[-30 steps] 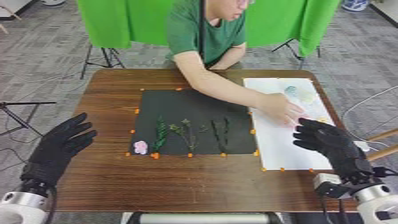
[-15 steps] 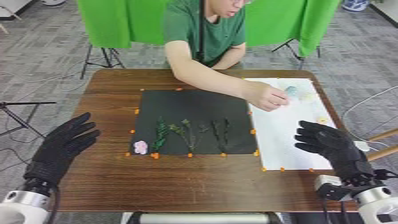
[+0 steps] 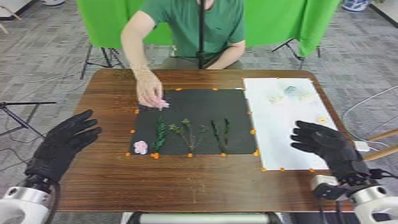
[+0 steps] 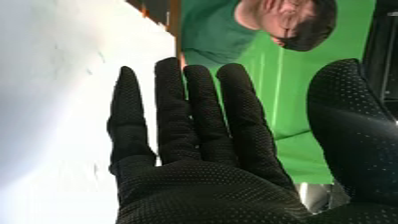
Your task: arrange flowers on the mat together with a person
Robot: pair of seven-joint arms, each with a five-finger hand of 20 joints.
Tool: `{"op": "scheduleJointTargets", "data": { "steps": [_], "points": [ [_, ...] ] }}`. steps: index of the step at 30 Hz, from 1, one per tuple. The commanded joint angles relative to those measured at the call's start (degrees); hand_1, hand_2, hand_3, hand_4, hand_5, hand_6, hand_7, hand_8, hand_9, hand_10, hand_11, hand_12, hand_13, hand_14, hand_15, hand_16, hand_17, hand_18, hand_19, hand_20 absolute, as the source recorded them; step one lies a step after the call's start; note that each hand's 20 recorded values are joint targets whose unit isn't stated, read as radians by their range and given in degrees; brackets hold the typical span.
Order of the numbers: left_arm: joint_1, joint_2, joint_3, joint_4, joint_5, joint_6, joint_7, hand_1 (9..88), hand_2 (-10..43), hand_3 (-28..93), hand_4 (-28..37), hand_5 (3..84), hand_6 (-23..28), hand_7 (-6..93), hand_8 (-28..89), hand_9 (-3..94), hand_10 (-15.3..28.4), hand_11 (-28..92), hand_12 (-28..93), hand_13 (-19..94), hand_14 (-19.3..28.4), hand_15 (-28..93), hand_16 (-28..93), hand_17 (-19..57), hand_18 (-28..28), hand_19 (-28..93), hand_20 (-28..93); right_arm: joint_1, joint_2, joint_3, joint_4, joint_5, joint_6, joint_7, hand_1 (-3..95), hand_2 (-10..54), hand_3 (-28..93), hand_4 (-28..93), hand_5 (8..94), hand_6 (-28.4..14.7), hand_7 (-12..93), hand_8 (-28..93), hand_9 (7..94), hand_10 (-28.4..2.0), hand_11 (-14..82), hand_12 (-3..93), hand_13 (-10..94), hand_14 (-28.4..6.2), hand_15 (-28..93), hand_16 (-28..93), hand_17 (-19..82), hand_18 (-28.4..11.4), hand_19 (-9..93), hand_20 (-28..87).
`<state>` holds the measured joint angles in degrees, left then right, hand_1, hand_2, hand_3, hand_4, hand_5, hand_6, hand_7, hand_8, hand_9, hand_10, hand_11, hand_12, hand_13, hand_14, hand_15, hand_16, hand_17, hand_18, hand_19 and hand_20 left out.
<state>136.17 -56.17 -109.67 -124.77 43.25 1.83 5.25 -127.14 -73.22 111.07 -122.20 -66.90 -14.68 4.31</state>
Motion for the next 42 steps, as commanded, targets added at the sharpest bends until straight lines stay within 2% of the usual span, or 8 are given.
{"op": "scheduleJointTargets", "data": {
  "steps": [1,6,12,17,28,33,38,42],
  "points": [
    [2.01,-0.62,-0.67,-0.41,-0.11,0.77,-0.56,28.5,-1.2,70,-25.2,33.8,5.1,17.3,-9,29.7,12.3,19,18,25,16.3,31,0,-6.2,21.8,47,6,1.10,1.04,-0.27,0.32,-0.35,0.13,-0.32,23.9,0.0,84,-23,45.8,-4.8,16,-9,44.2,-13.7,10.9,23.4,38,-11.3,20,30,14,-19.7,42,27],
    [2.52,-0.77,-0.69,-0.65,-0.09,1.37,-0.08,28.5,-1.2,70,-25.1,33.7,5.0,17.2,-9,29.6,12.3,19,18,25,16.2,31,0,-6.2,21.8,47,6,1.12,1.16,-0.03,0.23,-0.42,-0.08,-0.12,23.8,-0.1,85,-23,45.8,-4.7,16,-9,44.3,-13.7,10.9,23.4,38,-11.4,20,30,14,-19.6,42,27],
    [2.17,-0.12,-1.58,-0.78,-0.18,1.57,-0.85,28.5,-1.1,70,-25.0,33.7,5.0,17.2,-9,29.6,12.2,19,18,25,16.2,31,0,-6.2,21.7,47,6,2.23,1.27,-1.02,0.62,-0.68,0.50,-0.05,23.8,-0.1,85,-23,45.8,-4.7,16,-9,44.3,-13.8,11.1,23.4,38,-11.5,20,30,14,-19.7,42,27],
    [2.64,-0.69,-1.86,-0.94,-0.29,1.79,-0.34,28.5,-1.0,69,-24.8,33.7,5.0,17.2,-9,29.5,12.3,19,18,25,16.2,31,0,-6.2,21.7,47,7,3.24,1.82,-1.56,1.19,-1.17,0.17,-0.42,23.9,-0.2,85,-23,45.7,-4.7,16,-9,44.3,-13.8,11.0,23.4,38,-11.4,20,30,14,-19.8,42,27],
    [3.16,-0.68,-2.40,-1.03,-0.09,2.09,0.22,28.4,-1.0,69,-24.7,33.6,5.0,17.2,-9,29.5,12.2,19,18,25,16.2,30,0,-6.2,21.7,47,7,7.18,11.16,0.56,4.14,-9.16,4.29,-4.87,25.9,-2.3,84,-24,46.1,-4.3,17,-9,46.1,-13.3,12.8,23.4,41,-10.5,23,29,15,-19.4,46,29],
    [3.32,-0.51,-2.47,-1.11,-0.21,2.48,0.54,28.5,-0.9,69,-24.6,33.5,4.9,17.2,-9,29.5,12.2,19,18,25,16.1,30,0,-6.1,21.7,47,7,8.91,16.02,1.20,5.80,-22.26,9.20,-8.28,26.6,-2.9,84,-24,47.3,-3.7,19,-9,47.7,-12.8,14.4,23.4,42,-10.0,24,29,16,-19.2,46,29],
    [3.30,-0.71,-2.23,-0.85,-0.19,2.28,0.51,28.5,-0.9,69,-24.5,33.4,4.9,17.2,-9,29.4,12.2,19,18,25,16.0,30,0,-6.2,21.6,47,7,10.50,20.20,-2.03,9.72,-41.44,19.93,-10.29,30.1,-5.2,84,-26,50.1,-1.9,24,-12,51.4,-11.3,17.8,22.8,46,-8.3,29,27,18,-18.2,49,31],
    [2.80,-0.37,-2.06,-0.74,-0.09,2.16,0.38,28.5,-0.9,69,-24.4,33.4,4.9,17.2,-9,29.4,12.1,19,18,25,15.9,31,0,-6.2,21.5,47,7,12.69,24.53,-7.35,13.52,-60.35,28.34,-6.41,33.1,-8.6,83,-28,52.1,0.4,29,-15,54.1,-9.5,20.5,22.2,49,-6.7,32,25,20,-17.1,50,32]
  ]
}}
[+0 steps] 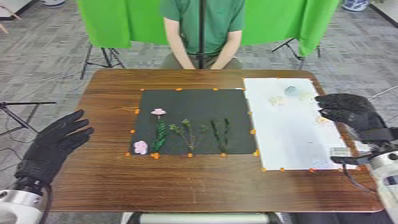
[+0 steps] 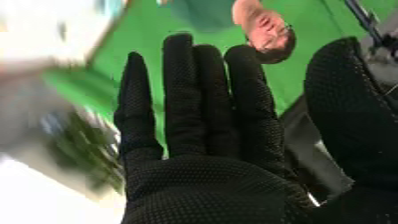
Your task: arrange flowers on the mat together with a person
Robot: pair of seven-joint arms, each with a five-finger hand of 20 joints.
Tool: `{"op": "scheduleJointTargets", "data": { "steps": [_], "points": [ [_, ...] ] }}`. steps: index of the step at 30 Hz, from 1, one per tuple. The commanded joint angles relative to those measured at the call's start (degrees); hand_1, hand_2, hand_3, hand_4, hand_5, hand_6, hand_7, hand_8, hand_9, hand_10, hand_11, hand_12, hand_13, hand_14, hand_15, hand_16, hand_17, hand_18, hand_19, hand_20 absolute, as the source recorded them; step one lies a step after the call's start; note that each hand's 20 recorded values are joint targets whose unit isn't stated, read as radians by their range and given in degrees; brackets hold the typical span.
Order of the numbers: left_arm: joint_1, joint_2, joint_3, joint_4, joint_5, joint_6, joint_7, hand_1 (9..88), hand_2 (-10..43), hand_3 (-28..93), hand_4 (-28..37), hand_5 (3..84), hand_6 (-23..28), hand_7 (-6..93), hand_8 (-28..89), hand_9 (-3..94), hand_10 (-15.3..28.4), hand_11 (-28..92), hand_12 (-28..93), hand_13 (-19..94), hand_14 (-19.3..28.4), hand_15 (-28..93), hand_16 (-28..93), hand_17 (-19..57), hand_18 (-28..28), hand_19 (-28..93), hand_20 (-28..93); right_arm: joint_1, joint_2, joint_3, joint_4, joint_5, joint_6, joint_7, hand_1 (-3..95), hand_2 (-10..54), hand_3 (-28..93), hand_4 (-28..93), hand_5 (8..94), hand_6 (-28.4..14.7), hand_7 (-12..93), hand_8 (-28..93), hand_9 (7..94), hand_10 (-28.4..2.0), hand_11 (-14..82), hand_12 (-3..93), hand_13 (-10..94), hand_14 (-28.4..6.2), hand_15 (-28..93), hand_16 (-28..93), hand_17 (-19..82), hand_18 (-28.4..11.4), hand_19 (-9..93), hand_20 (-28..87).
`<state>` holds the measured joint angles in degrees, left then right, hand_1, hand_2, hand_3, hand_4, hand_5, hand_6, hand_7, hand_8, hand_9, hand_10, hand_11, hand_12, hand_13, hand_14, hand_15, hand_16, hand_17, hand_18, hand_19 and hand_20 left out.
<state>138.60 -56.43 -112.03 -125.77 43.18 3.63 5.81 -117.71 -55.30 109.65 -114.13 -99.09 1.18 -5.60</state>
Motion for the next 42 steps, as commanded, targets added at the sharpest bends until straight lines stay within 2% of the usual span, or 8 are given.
{"op": "scheduleJointTargets", "data": {
  "steps": [1,4,7,16,28,37,40,42],
  "points": [
    [0.39,-0.07,0.23,0.25,0.09,0.36,-0.19,28.6,-1.0,69,-24.4,33.4,4.9,17.3,-9,29.4,12.1,19,18,25,15.9,31,0,-6.2,21.5,47,7,3.61,7.59,-6.77,6.52,-32.10,13.66,3.92,33.4,-9.1,83,-28,52.2,0.8,30,-15,54.2,-9.2,20.8,22.1,49,-6.2,33,25,20,-16.8,50,32],
    [0.44,0.02,0.14,0.27,-0.06,0.48,-0.13,28.6,-1.2,69,-24.4,33.4,4.9,17.3,-9,29.4,12.0,19,18,25,16.0,31,0,-6.3,21.6,47,7,4.75,10.02,-9.58,9.64,-38.12,17.64,5.71,33.9,-9.5,83,-28,51.7,2.0,33,-17,54.0,-8.3,21.8,22.2,47,-5.5,35,25,20,-16.2,51,33],
    [0.65,0.03,0.10,0.18,-0.07,0.43,-0.05,28.7,-1.2,69,-24.5,33.4,4.9,17.4,-9,29.4,12.0,19,18,25,16.0,30,0,-6.3,21.6,47,7,5.95,12.01,-11.78,12.14,-41.88,18.76,8.09,35.0,-9.5,83,-28,51.2,2.7,34,-18,52.8,-7.2,22.6,22.2,44,-4.7,38,25,19,-15.5,52,34],
    [1.18,0.02,-0.11,-0.01,-0.07,0.70,0.18,28.5,-1.3,70,-24.7,33.4,4.8,17.4,-9,29.5,12.0,19,18,25,15.9,31,0,-6.3,21.6,47,7,10.23,15.99,-16.60,17.36,-44.87,11.90,9.50,36.1,-9.5,83,-28,52.8,3.8,35,-19,53.9,-6.4,23.5,21.9,44,-4.4,39,24,18,-15.1,52,34],
    [0.82,0.28,0.19,0.15,-0.04,0.51,0.19,28.4,-1.3,70,-25.0,33.5,4.9,17.4,-9,29.4,12.0,19,18,25,16.0,31,0,-6.4,21.7,47,7,17.18,17.91,-24.43,23.71,-47.24,9.73,12.64,36.5,-9.5,84,-28,53.3,4.0,35,-19,54.6,-6.3,23.9,21.9,45,-4.3,40,23,18,-15.0,52,34],
    [0.84,0.40,0.21,0.12,-0.07,0.66,0.39,28.4,-1.3,70,-24.8,33.6,4.9,17.5,-9,29.5,12.1,19,18,25,16.1,31,0,-6.5,21.8,47,7,20.14,18.60,-27.32,26.70,-47.87,8.84,13.86,37.8,-9.5,84,-28,53.8,4.5,38,-19,55.6,-6.6,27.7,23.2,46,-4.2,43,23,19,-14.7,53,34],
    [0.63,0.48,0.41,0.23,-0.07,0.63,0.50,28.4,-1.3,70,-24.8,33.5,4.9,17.5,-9,29.5,12.0,19,18,25,16.0,31,0,-6.5,21.9,47,7,21.10,18.64,-28.40,27.57,-47.92,9.28,14.18,38.3,-9.5,84,-28,54.0,4.7,39,-19,56.0,-6.5,28.8,23.4,46,-4.1,44,23,19,-14.6,53,34],
    [0.60,0.48,0.50,0.21,-0.07,0.65,0.50,28.4,-1.3,70,-24.8,33.5,4.9,17.5,-9,29.5,12.1,19,18,25,16.1,31,0,-6.5,21.8,47,7,22.00,18.60,-29.49,28.50,-47.46,10.66,13.81,39.3,-9.5,82,-28,53.9,4.6,40,-15,56.3,-6.6,30.3,23.7,47,-4.1,45,23,19,-14.5,53,34]
  ]
}}
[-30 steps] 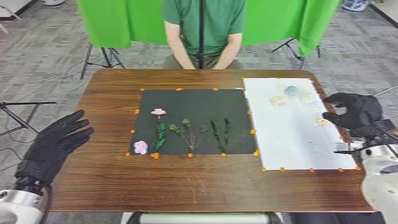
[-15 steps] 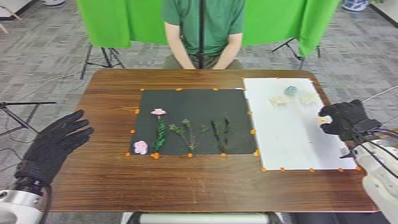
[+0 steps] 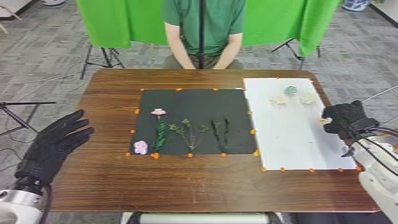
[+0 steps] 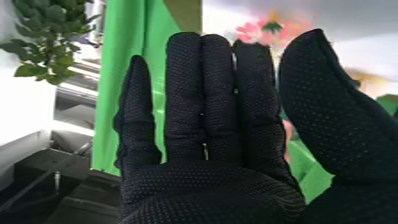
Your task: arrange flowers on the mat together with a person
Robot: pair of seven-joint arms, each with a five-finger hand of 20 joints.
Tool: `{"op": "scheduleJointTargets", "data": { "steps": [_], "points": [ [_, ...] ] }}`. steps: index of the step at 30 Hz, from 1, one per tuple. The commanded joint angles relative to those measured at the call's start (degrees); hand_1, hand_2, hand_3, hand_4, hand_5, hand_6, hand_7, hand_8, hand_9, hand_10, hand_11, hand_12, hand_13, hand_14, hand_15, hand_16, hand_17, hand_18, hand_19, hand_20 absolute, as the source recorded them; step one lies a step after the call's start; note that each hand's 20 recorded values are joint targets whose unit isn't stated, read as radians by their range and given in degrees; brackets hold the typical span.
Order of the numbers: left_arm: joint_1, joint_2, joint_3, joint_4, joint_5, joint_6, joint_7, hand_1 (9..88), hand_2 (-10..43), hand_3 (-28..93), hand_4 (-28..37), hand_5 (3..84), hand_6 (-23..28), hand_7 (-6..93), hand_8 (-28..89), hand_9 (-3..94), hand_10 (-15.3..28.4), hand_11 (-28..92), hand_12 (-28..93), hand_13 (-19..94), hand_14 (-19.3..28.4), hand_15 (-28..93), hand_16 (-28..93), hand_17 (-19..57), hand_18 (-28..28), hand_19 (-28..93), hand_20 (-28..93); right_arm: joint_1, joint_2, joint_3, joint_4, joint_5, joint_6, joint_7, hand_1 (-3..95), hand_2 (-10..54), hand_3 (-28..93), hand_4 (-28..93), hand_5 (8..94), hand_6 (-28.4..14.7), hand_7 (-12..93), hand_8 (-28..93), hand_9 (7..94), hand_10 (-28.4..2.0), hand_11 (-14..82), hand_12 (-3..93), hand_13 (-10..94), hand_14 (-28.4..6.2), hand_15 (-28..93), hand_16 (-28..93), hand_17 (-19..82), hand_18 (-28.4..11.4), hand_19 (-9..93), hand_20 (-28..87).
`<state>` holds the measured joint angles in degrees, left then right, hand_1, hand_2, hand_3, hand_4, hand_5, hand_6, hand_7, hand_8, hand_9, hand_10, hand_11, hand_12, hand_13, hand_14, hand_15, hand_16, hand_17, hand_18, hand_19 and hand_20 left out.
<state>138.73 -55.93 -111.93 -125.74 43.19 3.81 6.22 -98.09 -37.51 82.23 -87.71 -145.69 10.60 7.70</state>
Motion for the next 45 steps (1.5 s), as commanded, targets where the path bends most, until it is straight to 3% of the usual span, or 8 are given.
{"op": "scheduleJointTargets", "data": {
  "steps": [1,6,12,18,27,33,41,45],
  "points": [
    [0.44,0.00,0.44,0.26,-0.08,0.46,0.06,28.4,-1.3,70,-24.8,33.5,4.9,17.6,-9,29.5,12.0,19,18,25,16.1,31,0,-6.5,21.8,47,7,2.73,0.80,-2.67,2.45,-0.86,1.96,0.50,40.0,-9.5,81,-28,53.8,4.6,41,-12,56.8,-6.3,31.5,24.2,48,-3.9,46,23,19,-14.5,54,34],
    [0.16,0.05,0.66,0.33,-0.08,0.42,-0.05,28.4,-1.3,70,-24.8,33.4,4.8,17.3,-9,29.5,12.1,19,18,25,16.1,31,0,-6.4,21.8,47,7,3.87,0.23,-4.66,3.44,0.28,4.97,0.48,44.9,-9.5,73,-28,55.1,4.2,47,-4,61.0,-5.8,32.6,33.0,51,-3.7,51,23,20,-14.0,54,35],
    [0.23,-0.05,0.53,0.29,-0.08,0.33,-0.09,28.5,-1.3,70,-24.9,33.4,4.8,17.3,-9,29.5,12.0,19,18,25,16.1,31,0,-6.5,21.8,47,7,3.86,-0.56,-6.19,3.89,0.27,11.41,-0.32,48.1,-9.5,72,-28,64.4,5.4,50,-2,74.7,-5.2,22.1,49.3,59,-3.9,53,33,22,-13.6,54,36],
    [0.43,-0.08,0.23,0.21,-0.11,0.40,-0.04,28.4,-1.3,70,-24.9,33.4,4.8,17.3,-9,29.4,12.1,19,18,25,16.0,31,0,-6.4,21.8,47,7,5.35,-1.63,-8.29,-0.34,1.72,14.15,-3.86,48.4,-9.5,75,-28,67.7,5.6,50,-1,77.4,-5.3,22.7,50.3,61,-3.7,54,36,23,-13.5,54,37],
    [0.25,0.00,0.60,0.27,-0.11,0.14,-0.62,28.4,-1.3,70,-24.8,33.5,4.9,17.3,-9,29.4,12.2,19,18,25,16.0,31,0,-6.5,21.8,47,7,16.25,-5.05,-20.07,-8.31,4.89,16.96,-14.73,48.2,-9.5,75,-28,67.7,5.5,50,-1,77.0,-5.2,22.8,50.7,61,-3.7,53,37,23,-13.5,54,37],
    [0.30,0.04,0.77,0.18,-0.14,0.32,-0.72,28.4,-1.3,70,-24.8,33.4,4.8,17.4,-9,29.3,12.0,19,18,25,16.0,31,0,-6.5,21.8,47,7,24.06,-9.09,-28.43,-10.61,6.27,17.69,-21.23,48.1,-9.5,75,-28,67.7,5.4,50,-1,76.8,-5.2,22.6,50.7,61,-3.5,53,37,22,-13.4,54,37],
    [0.41,0.25,1.02,0.14,-0.16,0.71,-0.82,28.6,-1.0,69,-24.7,33.4,4.8,17.3,-9,29.3,12.1,19,18,25,16.0,31,0,-6.4,21.7,47,7,33.01,-15.76,-37.11,-7.79,7.77,14.27,-26.87,48.0,-9.5,76,-28,67.6,5.3,51,-1,76.8,-5.0,22.5,50.6,61,-3.3,52,38,22,-13.3,54,37],
    [-0.34,0.47,1.57,0.53,-0.12,0.43,-1.09,28.7,-0.9,69,-24.6,33.5,4.8,17.3,-9,29.4,12.1,19,18,25,16.0,31,0,-6.4,21.7,47,7,36.75,-19.90,-40.58,-4.66,6.55,11.59,-28.49,48.1,-9.5,75,-28,67.6,5.2,51,-1,76.7,-4.8,22.4,50.7,61,-3.3,52,38,23,-13.1,54,37]
  ]
}}
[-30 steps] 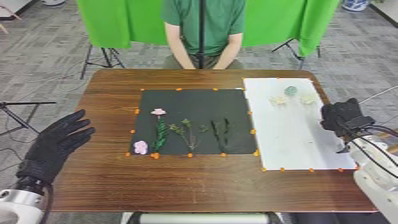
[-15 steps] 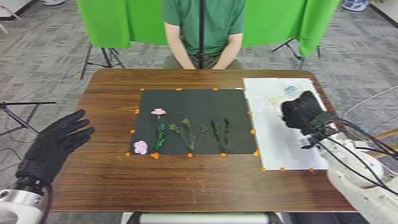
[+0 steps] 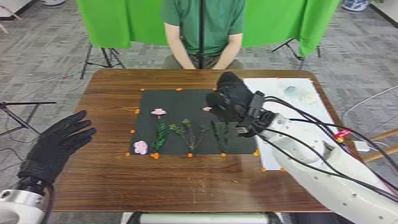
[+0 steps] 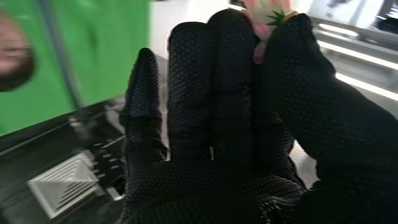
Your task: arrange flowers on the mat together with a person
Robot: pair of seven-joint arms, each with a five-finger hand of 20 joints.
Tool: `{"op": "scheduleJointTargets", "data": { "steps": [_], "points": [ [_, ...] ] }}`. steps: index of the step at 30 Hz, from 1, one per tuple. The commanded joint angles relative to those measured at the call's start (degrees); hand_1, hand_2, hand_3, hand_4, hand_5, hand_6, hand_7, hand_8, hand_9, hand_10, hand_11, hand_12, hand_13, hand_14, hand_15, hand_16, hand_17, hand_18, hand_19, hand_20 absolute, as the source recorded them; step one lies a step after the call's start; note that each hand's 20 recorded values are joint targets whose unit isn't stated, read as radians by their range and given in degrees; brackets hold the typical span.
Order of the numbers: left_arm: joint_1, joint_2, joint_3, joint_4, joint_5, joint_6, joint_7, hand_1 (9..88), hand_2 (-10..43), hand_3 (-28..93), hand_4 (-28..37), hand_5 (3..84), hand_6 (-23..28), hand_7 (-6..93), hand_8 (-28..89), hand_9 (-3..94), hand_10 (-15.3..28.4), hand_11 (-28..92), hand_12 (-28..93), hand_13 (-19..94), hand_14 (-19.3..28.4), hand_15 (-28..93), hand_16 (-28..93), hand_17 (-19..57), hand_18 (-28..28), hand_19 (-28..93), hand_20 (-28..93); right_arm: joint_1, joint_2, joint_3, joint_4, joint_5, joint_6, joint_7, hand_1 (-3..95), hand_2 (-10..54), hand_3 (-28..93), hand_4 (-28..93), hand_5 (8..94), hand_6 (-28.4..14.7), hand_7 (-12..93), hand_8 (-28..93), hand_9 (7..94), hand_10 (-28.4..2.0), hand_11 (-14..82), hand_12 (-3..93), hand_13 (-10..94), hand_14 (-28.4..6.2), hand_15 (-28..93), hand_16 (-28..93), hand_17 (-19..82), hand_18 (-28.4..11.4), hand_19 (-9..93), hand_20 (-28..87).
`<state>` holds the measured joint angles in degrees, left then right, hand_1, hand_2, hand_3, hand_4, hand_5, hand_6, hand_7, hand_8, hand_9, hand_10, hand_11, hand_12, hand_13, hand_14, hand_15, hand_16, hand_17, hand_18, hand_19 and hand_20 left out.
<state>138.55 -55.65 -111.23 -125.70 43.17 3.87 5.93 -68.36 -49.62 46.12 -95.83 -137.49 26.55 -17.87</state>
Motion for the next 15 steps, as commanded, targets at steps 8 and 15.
{"op": "scheduleJointTargets", "data": {
  "steps": [8,15],
  "points": [
    [-1.23,0.83,1.76,0.85,-0.14,0.82,-0.79,28.9,-0.5,68,-24.4,33.5,4.9,17.2,-9,29.5,12.2,19,18,25,16.2,31,0,-6.5,21.9,47,7,13.79,-12.26,-10.46,8.39,-5.52,-11.15,-6.15,48.2,-9.5,75,-28,67.2,5.3,51,-1,76.1,-4.6,21.9,51.0,60,-3.0,52,38,22,-12.9,53,37],
    [-1.29,1.24,1.94,0.88,-0.27,1.22,-0.55,29.2,-0.1,68,-24.2,33.6,5.0,17.2,-9,29.4,12.2,19,18,25,16.2,31,0,-6.4,21.9,47,7,19.00,-14.56,-14.65,14.05,-8.08,-12.80,-6.92,48.1,-9.2,75,-28,67.0,5.3,52,-2,75.9,-4.6,21.4,50.9,60,-2.8,51,38,22,-12.9,53,37]
  ]
}}
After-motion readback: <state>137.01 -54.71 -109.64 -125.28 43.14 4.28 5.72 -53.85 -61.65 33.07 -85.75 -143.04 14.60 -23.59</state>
